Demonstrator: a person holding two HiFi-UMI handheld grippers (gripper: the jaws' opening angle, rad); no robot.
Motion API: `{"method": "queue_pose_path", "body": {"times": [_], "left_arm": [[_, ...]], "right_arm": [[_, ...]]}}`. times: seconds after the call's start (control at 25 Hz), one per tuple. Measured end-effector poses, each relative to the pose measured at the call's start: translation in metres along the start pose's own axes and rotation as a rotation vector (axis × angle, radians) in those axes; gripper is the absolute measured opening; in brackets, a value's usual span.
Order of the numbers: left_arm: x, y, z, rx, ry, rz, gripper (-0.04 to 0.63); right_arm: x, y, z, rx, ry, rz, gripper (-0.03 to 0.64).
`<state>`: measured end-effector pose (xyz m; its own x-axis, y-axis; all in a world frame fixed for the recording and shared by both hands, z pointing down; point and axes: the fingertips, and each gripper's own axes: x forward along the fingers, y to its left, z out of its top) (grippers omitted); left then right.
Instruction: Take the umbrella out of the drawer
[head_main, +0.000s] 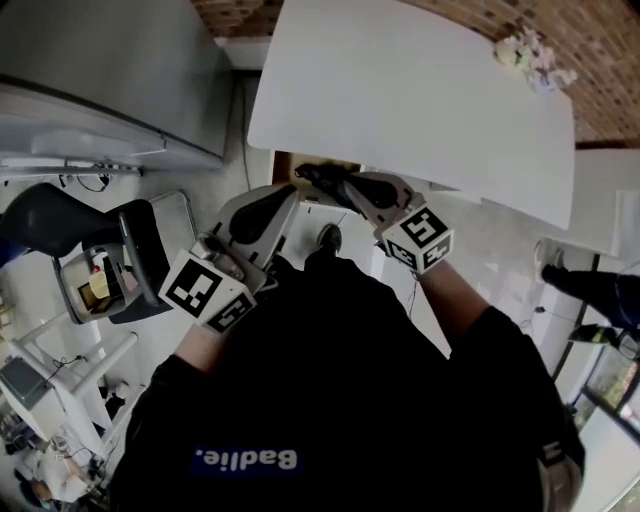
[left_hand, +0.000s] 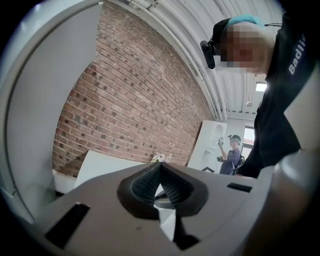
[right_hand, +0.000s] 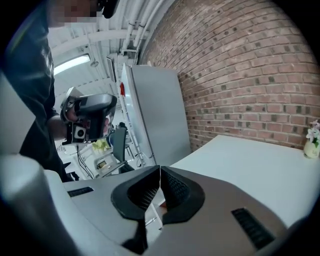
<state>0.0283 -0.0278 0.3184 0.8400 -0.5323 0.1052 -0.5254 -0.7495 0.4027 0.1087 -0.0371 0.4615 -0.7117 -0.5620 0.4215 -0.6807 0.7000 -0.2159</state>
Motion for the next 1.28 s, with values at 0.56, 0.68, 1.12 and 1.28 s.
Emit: {"method": "queue_pose_path", "body": {"times": [0.56, 0.68, 1.12, 1.28], "left_arm": [[-0.021, 0.062, -0.011, -0.038, 0.053, 0.014, -0.002], [-0.027, 0.069, -0.016, -0.046, 0.072, -0.004, -0.002], [-0.052, 0.099, -0.044, -0.072, 0.121, 0.025, -0.002], [-0.057, 0.105, -0.052, -0.087, 0.119, 0.036, -0.003]], "right_arm": [[0.076, 0.000, -0.095, -0.106, 0.285, -0.036, 0.032], [0.091, -0.004, -0.118, -0.115, 0.355, -0.056, 0.032], [0.131, -0.032, -0.206, -0.233, 0.609, -0.121, 0.084], [0.140, -0.043, -0.232, -0.257, 0.694, -0.133, 0.125]]}}
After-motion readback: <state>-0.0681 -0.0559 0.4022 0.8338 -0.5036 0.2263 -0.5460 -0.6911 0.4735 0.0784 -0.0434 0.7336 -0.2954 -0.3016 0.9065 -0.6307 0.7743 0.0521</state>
